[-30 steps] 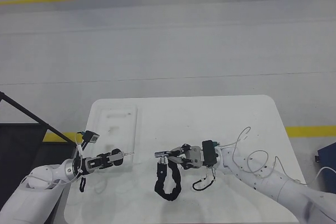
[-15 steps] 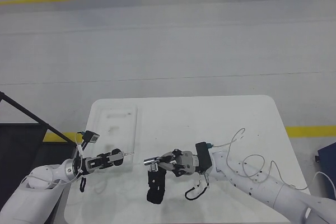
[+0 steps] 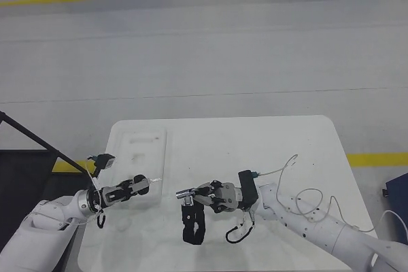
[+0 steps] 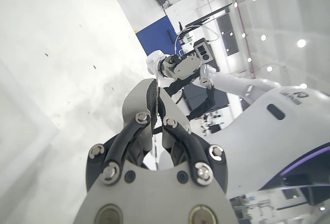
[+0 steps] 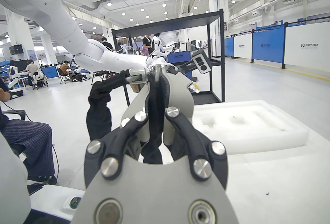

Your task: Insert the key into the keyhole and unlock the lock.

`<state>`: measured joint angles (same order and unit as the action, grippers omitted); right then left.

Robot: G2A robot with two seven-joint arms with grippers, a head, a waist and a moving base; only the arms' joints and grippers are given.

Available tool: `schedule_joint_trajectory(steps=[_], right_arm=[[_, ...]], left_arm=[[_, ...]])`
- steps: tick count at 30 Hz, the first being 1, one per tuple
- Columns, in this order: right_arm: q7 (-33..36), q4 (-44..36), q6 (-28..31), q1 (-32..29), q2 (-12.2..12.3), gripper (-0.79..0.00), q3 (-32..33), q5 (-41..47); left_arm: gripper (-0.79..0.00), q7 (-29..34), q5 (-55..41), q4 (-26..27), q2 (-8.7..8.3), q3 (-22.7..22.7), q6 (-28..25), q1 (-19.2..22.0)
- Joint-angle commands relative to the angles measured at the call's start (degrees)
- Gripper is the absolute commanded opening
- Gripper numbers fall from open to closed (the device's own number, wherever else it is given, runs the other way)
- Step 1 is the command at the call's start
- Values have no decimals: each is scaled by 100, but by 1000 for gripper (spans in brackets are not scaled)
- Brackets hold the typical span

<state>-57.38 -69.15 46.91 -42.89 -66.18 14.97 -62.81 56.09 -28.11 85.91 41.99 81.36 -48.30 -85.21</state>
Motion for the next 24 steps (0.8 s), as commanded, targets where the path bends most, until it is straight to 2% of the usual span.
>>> schedule_joint_trajectory(steps=[1,3,5,24], right_arm=[[0,0,0,0,0,-785,0,0],[0,0,0,0,0,-785,0,0],[0,0,0,0,0,-785,0,0],[0,0,0,0,0,-785,0,0]], left_arm=[[-785,-527,822,120,18,113,-515,-119],[-785,-1028,1474,226,53,257,-970,-256],[-785,-1782,2211,474,121,522,-970,-366],[-785,-1815,2325,557,129,514,-970,-357]])
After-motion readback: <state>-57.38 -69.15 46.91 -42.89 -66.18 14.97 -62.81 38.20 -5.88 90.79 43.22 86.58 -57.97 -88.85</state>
